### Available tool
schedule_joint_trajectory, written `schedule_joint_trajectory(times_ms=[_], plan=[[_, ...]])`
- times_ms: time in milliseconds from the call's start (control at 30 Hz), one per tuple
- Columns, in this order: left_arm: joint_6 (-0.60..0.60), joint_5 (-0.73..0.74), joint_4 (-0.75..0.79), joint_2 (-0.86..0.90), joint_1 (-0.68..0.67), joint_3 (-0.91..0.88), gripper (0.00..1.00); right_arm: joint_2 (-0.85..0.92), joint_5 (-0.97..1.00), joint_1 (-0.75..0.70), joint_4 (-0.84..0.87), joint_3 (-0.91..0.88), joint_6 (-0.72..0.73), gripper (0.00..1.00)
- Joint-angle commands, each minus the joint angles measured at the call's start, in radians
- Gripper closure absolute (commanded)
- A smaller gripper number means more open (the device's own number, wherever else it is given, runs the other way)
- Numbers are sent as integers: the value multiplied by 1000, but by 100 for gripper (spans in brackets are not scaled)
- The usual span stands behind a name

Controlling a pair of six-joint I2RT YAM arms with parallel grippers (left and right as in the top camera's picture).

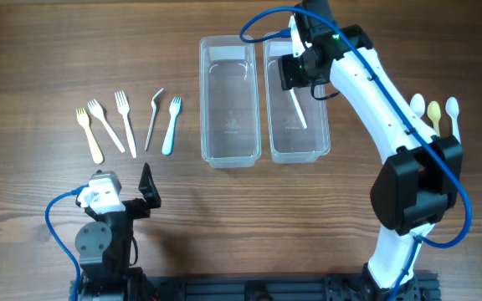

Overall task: Pack container
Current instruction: 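Carry the spoons to the right container and release them inside, then return the right gripper to the spoons and grasp a white spoon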

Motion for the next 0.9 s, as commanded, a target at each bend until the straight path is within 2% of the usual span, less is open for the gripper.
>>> schedule_joint_trajectory(times_ms=[0,133,300,400,667,867], plan=[[19,11,3,-9,-6,-6,0,-19,115,-2,-26,19,0,44],[19,11,3,-9,-6,-6,0,-56,227,-58,-104,31,-1,44],[19,11,3,-9,-6,-6,0,-84,161,-216,-206,31,-73,44],[19,11,3,-9,-6,-6,0,-84,120,-299,-232,24,-125,49],[19,11,3,-9,-6,-6,0,-82,113,-439,-182,-99,-254,51],[19,11,3,-9,-6,-6,0,-81,113,-507,-101,-220,-271,51]])
